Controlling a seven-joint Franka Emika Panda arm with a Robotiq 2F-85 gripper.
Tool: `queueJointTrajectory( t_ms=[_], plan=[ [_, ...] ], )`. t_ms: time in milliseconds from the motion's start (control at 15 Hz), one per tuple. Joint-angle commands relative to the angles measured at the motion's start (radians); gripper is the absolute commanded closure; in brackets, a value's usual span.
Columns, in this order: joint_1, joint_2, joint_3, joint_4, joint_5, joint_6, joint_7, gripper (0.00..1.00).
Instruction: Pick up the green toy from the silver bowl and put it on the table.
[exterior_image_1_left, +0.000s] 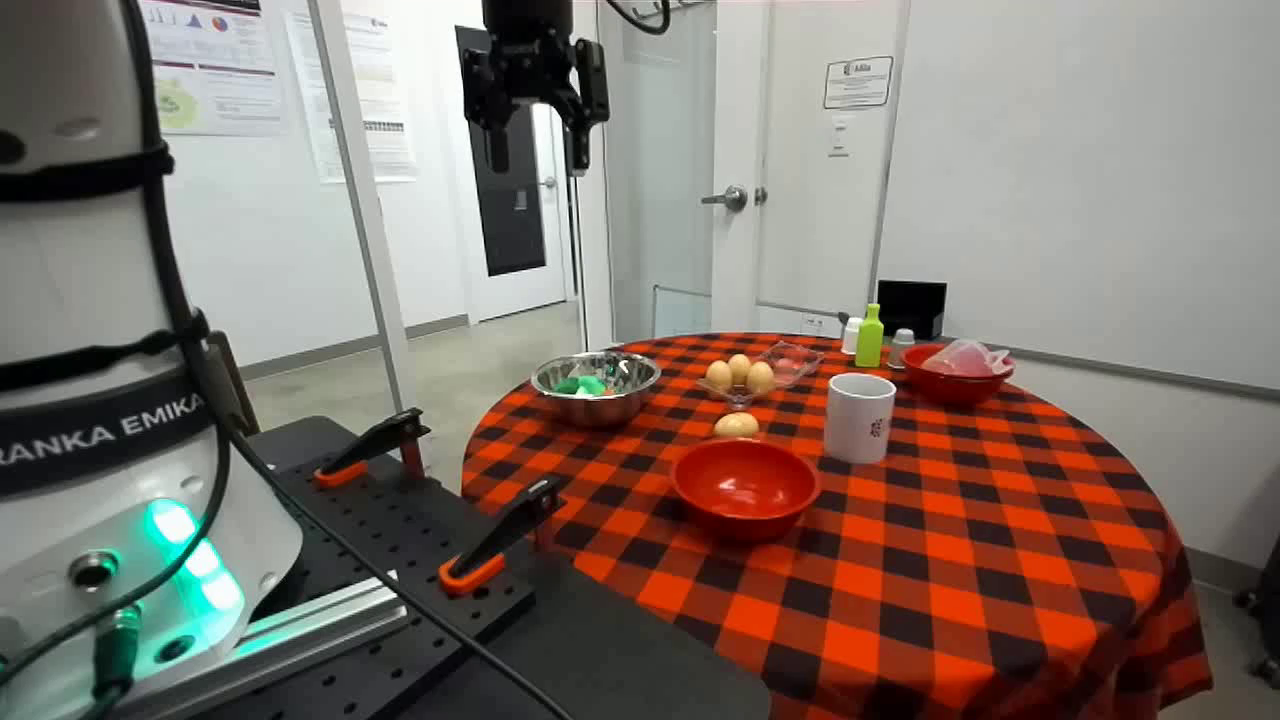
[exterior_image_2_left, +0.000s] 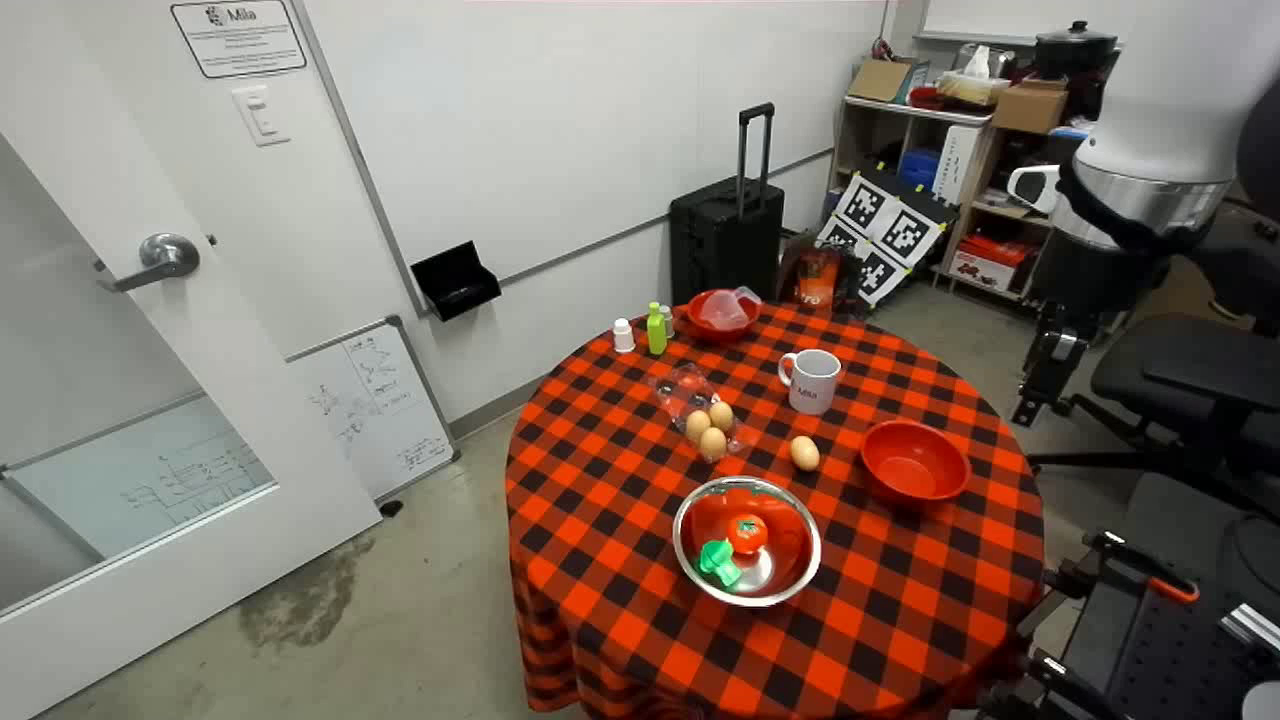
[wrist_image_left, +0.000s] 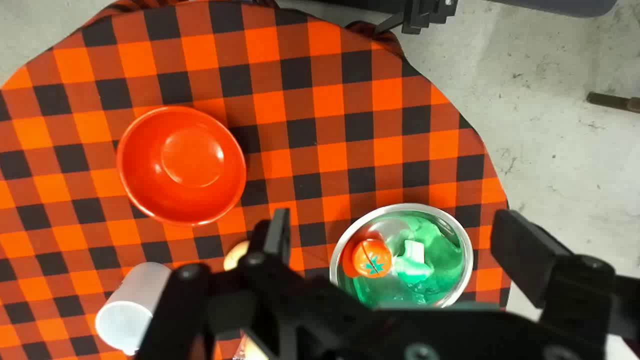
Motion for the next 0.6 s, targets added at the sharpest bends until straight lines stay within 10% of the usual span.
queueJointTrajectory(
  t_ms=[0,533],
  plan=[
    [0.003,0.000,-0.003,0.001,-0.002,-0.002,0.002,0.00],
    [0.059,0.051,-0.003,0.019,0.045,0.025,-0.025,0.00]
  ],
)
